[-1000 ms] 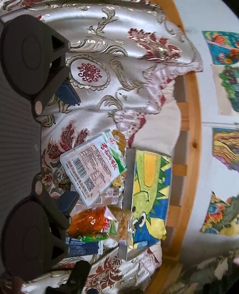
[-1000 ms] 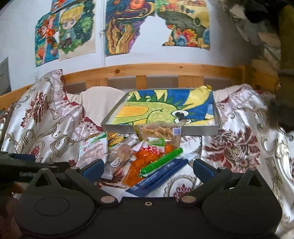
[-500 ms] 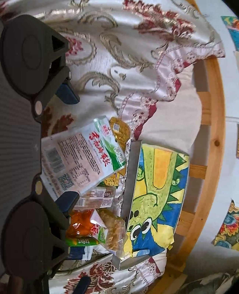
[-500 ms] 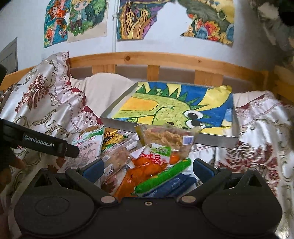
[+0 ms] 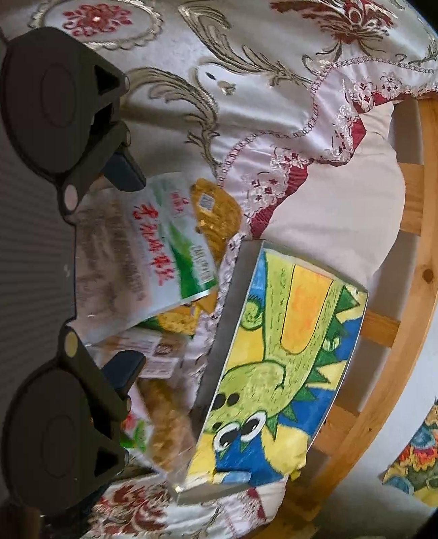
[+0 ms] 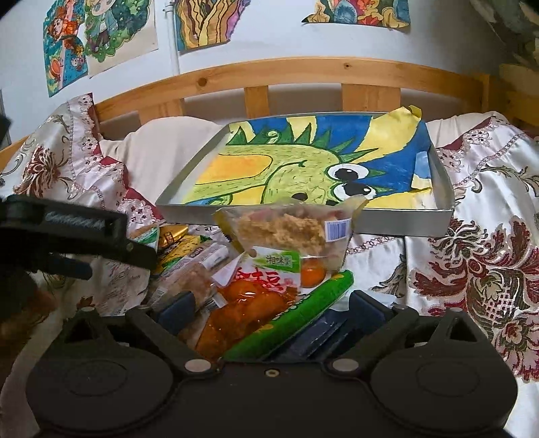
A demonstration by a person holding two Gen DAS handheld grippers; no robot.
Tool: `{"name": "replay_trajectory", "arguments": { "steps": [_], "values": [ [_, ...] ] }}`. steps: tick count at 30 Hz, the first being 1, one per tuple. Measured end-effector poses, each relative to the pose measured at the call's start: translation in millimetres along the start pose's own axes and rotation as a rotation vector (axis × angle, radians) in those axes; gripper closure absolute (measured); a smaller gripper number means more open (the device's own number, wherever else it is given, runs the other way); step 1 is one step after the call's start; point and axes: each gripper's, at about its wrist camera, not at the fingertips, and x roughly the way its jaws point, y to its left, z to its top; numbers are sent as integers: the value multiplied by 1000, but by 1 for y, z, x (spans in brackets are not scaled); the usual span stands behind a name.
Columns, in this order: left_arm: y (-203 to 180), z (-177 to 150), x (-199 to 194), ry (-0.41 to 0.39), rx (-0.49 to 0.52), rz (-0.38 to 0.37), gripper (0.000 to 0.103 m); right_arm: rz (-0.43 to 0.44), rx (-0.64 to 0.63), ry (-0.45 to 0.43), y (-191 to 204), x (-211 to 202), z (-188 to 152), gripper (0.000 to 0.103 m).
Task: Organize snacks
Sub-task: 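Reach left tool to white kelp packet while right tool reaches green stick snack, then close the left tool on the kelp packet while the right tool grasps the green stick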
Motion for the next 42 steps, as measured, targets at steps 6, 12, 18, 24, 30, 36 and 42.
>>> {"name": "replay_trajectory", "arguments": {
  "steps": [6, 12, 18, 24, 30, 36, 42],
  "values": [
    [-7, 8, 16, 12, 4, 118, 1, -17, 1, 10, -3, 8, -2, 10],
    [9, 6, 19, 54, -17, 117, 1, 14, 29, 30, -7, 16, -1, 12],
    [37, -11, 18, 63, -95, 25, 1, 49, 37, 73, -6, 14, -1, 24],
    [32, -27, 12, 50, 22, -22, 2, 22, -6, 97, 1, 5, -5, 43],
    [30, -36, 3, 47, 42, -43, 2, 24, 20, 110, -1, -3, -8, 62],
    [26, -41, 0, 55, 108, 25, 1, 22, 26, 107, 0, -4, -10, 62],
    [19, -40, 11, 90, 179, 98, 1, 23, 50, 113, -1, 10, -4, 50]
  ]
}}
